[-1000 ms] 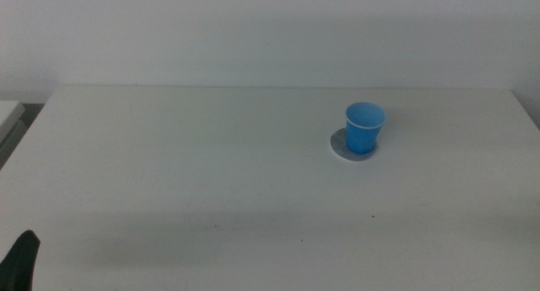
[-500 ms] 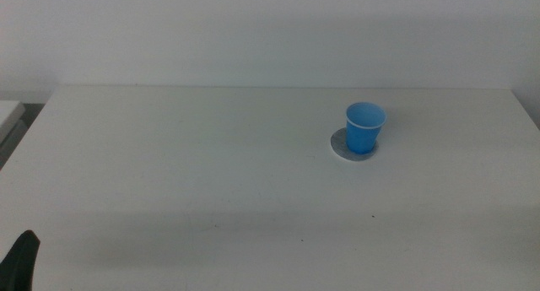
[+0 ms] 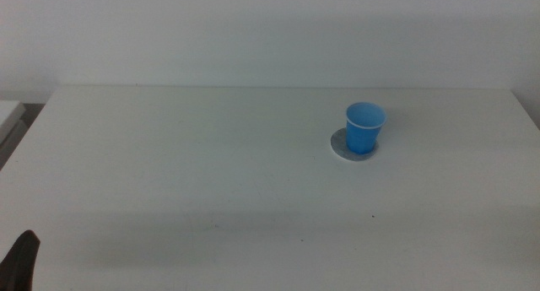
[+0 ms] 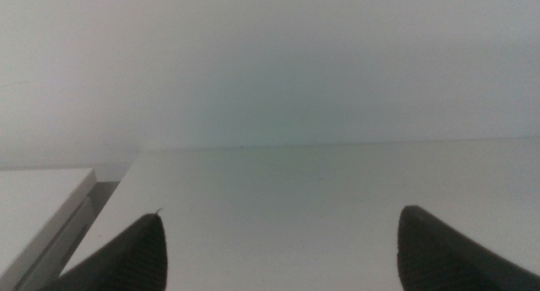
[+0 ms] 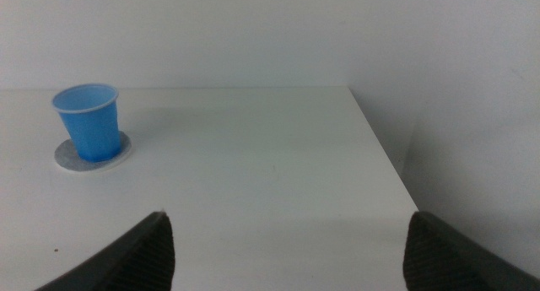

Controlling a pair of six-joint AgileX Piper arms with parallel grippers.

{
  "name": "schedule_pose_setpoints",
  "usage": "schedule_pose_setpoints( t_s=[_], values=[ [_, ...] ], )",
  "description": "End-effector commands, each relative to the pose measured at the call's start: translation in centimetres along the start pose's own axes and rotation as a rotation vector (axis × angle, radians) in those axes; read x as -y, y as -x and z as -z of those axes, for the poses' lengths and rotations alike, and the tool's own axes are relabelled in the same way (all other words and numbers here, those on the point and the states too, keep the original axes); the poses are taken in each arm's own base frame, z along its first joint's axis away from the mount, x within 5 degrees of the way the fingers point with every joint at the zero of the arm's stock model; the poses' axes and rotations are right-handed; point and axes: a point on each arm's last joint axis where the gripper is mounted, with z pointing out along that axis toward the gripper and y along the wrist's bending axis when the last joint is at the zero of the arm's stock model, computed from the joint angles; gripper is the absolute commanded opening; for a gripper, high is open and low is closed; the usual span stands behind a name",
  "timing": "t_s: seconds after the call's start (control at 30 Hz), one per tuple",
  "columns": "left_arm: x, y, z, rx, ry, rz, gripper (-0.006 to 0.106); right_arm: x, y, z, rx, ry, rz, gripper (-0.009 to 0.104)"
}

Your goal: Place an empty cup on a cup mat.

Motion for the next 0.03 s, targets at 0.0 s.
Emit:
schedule_pose_setpoints(
  t_s=[0.0],
  values=[
    [0.02,0.15,0.03,0.017,-0.002,0.005,0.094,0.02,0.0,0.0,0.011,-0.001,0.01,0.093]
  ],
)
